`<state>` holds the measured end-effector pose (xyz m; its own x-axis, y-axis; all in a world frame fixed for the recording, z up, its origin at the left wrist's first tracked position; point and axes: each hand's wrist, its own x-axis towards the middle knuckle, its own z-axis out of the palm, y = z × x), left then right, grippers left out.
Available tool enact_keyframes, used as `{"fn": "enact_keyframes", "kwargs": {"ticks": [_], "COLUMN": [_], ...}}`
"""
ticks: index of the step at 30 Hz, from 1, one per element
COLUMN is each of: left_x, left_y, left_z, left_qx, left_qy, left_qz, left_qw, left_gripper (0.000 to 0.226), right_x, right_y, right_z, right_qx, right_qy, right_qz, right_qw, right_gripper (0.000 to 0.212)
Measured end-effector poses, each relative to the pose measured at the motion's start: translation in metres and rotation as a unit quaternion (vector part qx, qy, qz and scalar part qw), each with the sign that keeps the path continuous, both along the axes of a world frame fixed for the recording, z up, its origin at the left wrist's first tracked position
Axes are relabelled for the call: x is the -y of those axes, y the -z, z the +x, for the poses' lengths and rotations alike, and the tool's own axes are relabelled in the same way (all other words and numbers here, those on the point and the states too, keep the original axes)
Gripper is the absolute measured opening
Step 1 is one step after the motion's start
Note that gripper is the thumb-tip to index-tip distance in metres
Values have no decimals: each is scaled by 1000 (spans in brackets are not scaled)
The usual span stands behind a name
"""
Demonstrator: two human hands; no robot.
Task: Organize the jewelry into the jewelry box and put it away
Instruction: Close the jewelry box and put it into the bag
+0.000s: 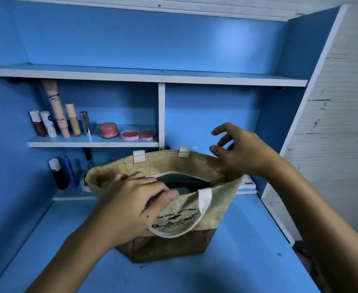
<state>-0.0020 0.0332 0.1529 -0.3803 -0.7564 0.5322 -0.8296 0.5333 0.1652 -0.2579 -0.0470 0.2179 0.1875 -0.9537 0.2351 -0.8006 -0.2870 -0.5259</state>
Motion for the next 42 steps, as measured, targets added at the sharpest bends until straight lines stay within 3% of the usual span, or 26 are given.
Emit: {"fn": "enact_keyframes", "kwargs": {"ticks": [3,7,10,13,17,23,33,42], "left_x": [17,49,67,81,96,120,120,106], "left_y": [-17,-34,-41,-44,-38,-20,-18,-27], "left_z": [-18,-45,-68,-91,-112,-121,-124,-119], "left_qx": [-48,11,84,174,215,210,182,113], "left_qy": [21,4,7,11,8,12,-21,-69], "left_qz": [101,298,361,368,382,382,390,345], "left_qw": [994,954,929,913,899,900,902,929], "left_gripper": [64,58,53,55,51,28,31,29], "right_x": [-1,-1,0,1,3,6,2,2], "right_y": [13,26,27,28,27,30,19,11], "right_z": [-16,-21,-19,-17,-15,-17,-13,-2], "right_qx": [-42,-5,24,30,16,20,-21,-92], "right_qy": [43,52,50,60,71,79,78,82], "right_qz": [120,208,231,240,243,239,258,251], "right_qw": [991,977,971,968,967,968,963,960], "right_gripper": [50,27,18,21,23,23,30,28]}}
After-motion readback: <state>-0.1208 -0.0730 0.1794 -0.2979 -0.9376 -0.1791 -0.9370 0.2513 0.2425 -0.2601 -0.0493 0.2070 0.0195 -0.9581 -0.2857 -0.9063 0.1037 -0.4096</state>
